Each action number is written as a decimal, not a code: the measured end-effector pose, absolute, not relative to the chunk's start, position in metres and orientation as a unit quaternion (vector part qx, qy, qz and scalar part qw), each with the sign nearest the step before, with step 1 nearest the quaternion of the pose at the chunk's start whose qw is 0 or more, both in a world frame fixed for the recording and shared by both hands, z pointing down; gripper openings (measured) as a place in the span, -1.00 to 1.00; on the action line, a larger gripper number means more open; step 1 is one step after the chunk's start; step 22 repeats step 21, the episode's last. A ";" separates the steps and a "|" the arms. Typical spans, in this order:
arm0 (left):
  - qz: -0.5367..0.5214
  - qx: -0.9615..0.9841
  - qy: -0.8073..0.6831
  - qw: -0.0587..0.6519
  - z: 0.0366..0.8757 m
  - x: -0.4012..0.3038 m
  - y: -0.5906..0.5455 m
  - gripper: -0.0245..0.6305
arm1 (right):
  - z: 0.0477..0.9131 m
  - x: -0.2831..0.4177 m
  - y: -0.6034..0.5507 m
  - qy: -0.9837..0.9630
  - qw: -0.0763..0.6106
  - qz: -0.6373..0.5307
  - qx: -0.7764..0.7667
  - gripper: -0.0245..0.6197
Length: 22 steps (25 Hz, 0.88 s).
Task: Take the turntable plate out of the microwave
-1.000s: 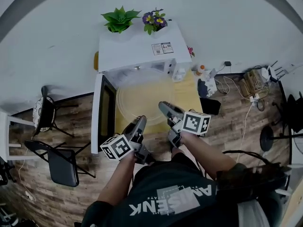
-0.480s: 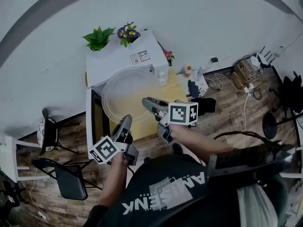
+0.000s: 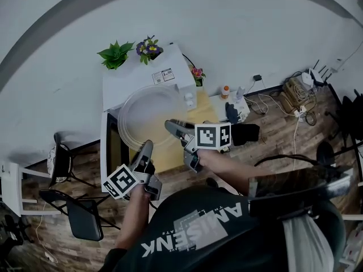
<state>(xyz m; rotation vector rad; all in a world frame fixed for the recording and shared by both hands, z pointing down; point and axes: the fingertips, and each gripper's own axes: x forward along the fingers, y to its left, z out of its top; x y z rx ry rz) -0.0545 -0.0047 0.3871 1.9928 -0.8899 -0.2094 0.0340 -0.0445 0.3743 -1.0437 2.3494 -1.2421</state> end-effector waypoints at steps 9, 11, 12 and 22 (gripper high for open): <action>-0.083 0.806 -0.370 0.454 0.389 -0.053 -0.005 -0.57 | 0.378 0.035 -0.045 0.817 0.140 -0.433 -0.354 -0.57; -0.082 0.806 -0.370 0.455 0.390 -0.054 -0.005 -0.57 | 0.379 0.034 -0.046 0.817 0.140 -0.433 -0.354 -0.56; -0.082 0.806 -0.370 0.455 0.390 -0.054 -0.005 -0.57 | 0.379 0.034 -0.046 0.817 0.141 -0.433 -0.354 -0.57; -0.080 0.810 -0.368 0.450 0.391 -0.056 -0.006 -0.57 | 0.380 0.032 -0.047 0.818 0.141 -0.428 -0.357 -0.56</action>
